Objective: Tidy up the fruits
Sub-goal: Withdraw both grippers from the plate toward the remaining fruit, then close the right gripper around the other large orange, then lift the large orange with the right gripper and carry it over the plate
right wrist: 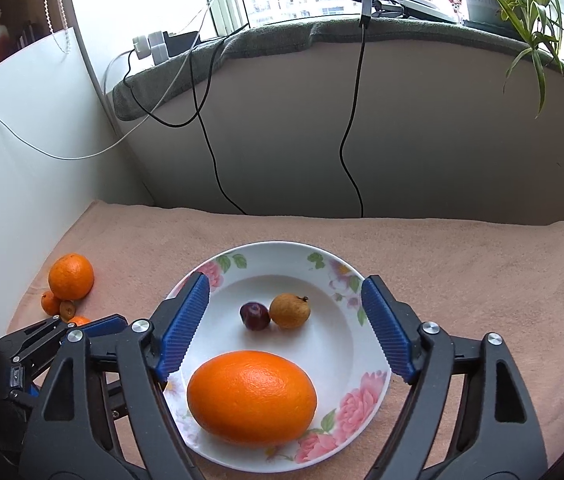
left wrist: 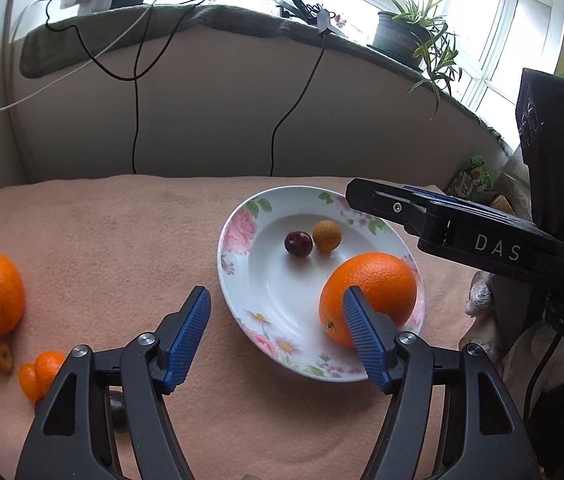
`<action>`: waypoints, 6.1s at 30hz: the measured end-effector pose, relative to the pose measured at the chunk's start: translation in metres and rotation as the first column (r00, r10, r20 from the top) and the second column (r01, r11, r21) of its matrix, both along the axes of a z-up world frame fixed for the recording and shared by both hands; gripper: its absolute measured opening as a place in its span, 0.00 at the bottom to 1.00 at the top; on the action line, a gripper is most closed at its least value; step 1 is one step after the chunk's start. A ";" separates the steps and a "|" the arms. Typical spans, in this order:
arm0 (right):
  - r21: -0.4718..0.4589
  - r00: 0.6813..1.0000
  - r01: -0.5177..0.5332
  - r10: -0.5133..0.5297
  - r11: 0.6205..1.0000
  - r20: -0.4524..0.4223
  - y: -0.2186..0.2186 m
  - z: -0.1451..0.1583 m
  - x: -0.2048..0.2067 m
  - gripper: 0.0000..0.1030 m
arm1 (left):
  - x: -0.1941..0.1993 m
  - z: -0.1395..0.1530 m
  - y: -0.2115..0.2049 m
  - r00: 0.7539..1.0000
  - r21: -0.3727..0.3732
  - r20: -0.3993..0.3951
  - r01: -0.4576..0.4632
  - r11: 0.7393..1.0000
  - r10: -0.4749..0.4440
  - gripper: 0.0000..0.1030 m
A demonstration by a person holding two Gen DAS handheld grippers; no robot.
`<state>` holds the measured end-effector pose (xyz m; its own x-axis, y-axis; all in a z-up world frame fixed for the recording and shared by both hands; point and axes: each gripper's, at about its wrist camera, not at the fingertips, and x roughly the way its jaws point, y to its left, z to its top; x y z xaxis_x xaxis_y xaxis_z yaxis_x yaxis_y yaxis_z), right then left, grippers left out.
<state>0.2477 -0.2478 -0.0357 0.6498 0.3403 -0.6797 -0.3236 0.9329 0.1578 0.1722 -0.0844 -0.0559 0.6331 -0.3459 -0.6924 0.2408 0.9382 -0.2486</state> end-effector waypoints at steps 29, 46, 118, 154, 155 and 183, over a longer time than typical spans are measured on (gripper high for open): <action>-0.003 0.998 -0.017 0.017 1.000 0.068 0.023 0.029 -0.037 0.87 | -0.028 0.016 0.036 0.992 0.026 0.018 -0.125 0.992 0.124 0.70; 0.020 0.992 -0.119 0.118 0.993 0.038 0.077 0.029 -0.046 0.87 | -0.046 0.020 0.103 0.973 0.010 0.038 -0.230 0.973 0.229 0.70; 0.331 0.811 -0.281 0.407 0.901 -0.420 0.280 -0.082 0.035 0.65 | 0.003 -0.031 0.214 0.956 -0.118 -0.121 -0.280 0.953 0.266 0.69; 0.306 0.863 -0.281 0.379 0.910 -0.333 0.226 -0.023 -0.007 0.64 | -0.016 0.004 0.165 0.971 -0.084 -0.027 -0.238 0.968 0.236 0.68; 0.308 0.865 -0.278 0.376 0.910 -0.331 0.223 -0.021 -0.008 0.64 | -0.017 0.005 0.162 0.972 -0.082 -0.023 -0.233 0.969 0.232 0.68; 0.252 0.935 -0.130 0.203 0.959 -0.292 0.079 0.007 -0.032 0.64 | -0.006 0.016 0.042 0.999 -0.129 -0.008 -0.054 0.990 0.054 0.68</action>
